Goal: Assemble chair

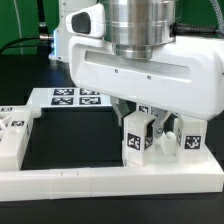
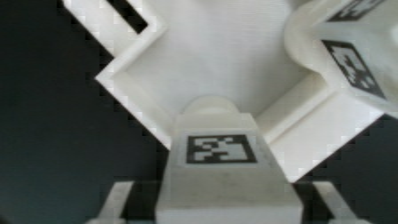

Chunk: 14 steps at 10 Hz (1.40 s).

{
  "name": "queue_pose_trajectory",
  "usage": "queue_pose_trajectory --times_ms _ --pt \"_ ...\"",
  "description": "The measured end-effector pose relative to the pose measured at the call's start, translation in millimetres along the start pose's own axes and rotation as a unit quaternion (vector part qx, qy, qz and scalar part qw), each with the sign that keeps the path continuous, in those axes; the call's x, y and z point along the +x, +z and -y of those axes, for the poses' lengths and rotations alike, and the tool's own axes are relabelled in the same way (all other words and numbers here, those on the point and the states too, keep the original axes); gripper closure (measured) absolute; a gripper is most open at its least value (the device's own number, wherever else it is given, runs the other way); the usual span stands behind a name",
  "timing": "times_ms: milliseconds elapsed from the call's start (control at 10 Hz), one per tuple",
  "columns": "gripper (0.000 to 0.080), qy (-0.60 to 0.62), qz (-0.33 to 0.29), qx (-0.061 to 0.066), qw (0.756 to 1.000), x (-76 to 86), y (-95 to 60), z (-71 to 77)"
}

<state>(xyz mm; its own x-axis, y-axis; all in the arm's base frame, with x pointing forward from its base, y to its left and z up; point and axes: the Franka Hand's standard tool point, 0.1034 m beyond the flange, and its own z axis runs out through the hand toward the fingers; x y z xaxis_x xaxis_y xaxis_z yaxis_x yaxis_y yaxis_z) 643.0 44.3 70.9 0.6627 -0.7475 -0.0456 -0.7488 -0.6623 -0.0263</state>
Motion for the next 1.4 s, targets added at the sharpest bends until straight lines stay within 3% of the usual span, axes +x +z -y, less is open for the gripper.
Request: queue_pose_trajectory --times_ms 100,200,300,400,900,1400 --pt "0.0428 -0.007 -0.001 -0.001 1.000 0.0 0.0 0.0" --pt "0.0247 -0.033 -0.001 -0.001 0.999 -1.1 0.2 0.6" --pt "0.0247 -0.044 0.000 -0.002 0.999 -3.9 0.4 2.6" --pt "0.0180 -0.082 -0.001 -0.002 0.997 -5.6 0.7 3.8" --pt "0.0151 -0.292 -0.006 -0.007 0.956 -3.3 -1.1 3.5" --pt "0.0151 -0.466 -0.007 -0.012 0.885 4.5 -1.6 -2.1"
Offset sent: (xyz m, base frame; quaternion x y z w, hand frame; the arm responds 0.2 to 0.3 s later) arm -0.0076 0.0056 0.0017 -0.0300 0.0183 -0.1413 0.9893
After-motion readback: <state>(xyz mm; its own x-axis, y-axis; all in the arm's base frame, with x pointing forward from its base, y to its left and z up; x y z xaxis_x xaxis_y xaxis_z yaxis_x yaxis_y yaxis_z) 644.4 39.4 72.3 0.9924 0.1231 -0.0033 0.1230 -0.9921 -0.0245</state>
